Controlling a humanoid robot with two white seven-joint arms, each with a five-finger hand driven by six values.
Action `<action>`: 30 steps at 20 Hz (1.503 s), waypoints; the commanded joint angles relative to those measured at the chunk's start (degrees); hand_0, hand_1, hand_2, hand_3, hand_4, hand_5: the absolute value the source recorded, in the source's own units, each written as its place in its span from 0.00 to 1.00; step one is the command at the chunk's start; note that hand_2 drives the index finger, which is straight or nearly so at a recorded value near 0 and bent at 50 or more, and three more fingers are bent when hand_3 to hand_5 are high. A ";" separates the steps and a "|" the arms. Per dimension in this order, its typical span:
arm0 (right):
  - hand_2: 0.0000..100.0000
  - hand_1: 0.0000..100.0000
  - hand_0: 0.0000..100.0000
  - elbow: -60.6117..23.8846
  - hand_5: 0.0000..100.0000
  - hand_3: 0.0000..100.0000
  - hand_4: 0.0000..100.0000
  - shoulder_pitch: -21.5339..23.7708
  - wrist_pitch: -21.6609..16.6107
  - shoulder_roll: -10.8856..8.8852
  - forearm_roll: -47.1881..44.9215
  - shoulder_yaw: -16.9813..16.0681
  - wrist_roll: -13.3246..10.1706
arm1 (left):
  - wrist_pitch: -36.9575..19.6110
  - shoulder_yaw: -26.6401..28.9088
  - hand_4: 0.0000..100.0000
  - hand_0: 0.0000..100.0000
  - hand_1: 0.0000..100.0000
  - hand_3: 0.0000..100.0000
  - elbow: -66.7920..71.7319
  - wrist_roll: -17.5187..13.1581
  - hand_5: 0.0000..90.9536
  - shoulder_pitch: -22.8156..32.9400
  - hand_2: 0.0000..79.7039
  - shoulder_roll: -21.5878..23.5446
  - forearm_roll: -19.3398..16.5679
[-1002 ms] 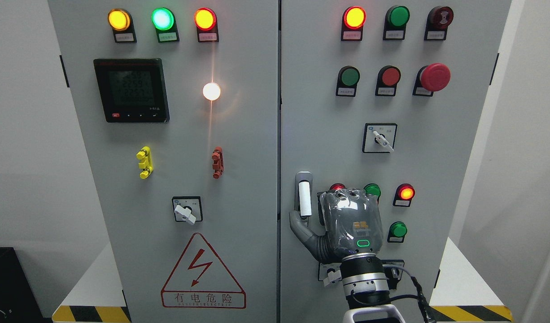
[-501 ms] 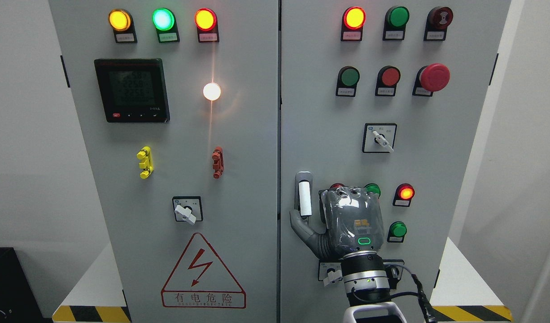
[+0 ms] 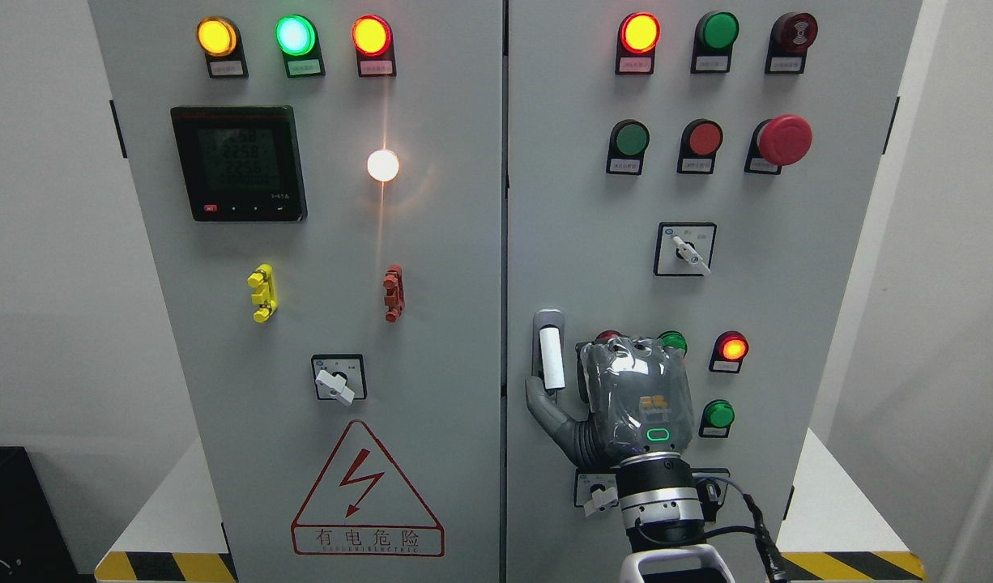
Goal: Release door handle
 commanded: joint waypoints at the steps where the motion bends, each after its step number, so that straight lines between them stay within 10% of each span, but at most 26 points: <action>1: 0.90 0.34 0.43 -0.08 0.96 1.00 1.00 0.11 0.02 0.00 0.11 -0.11 -0.03 | -0.04 0.00 0.00 0.12 0.56 0.00 -0.01 0.01 0.00 0.97 0.00 0.00 0.02; 30: 0.90 0.38 0.44 -0.95 0.96 1.00 1.00 0.29 0.37 0.00 0.11 -0.46 -0.30 | -0.04 0.00 0.00 0.12 0.56 0.00 -0.01 0.01 0.00 0.97 0.00 0.00 0.02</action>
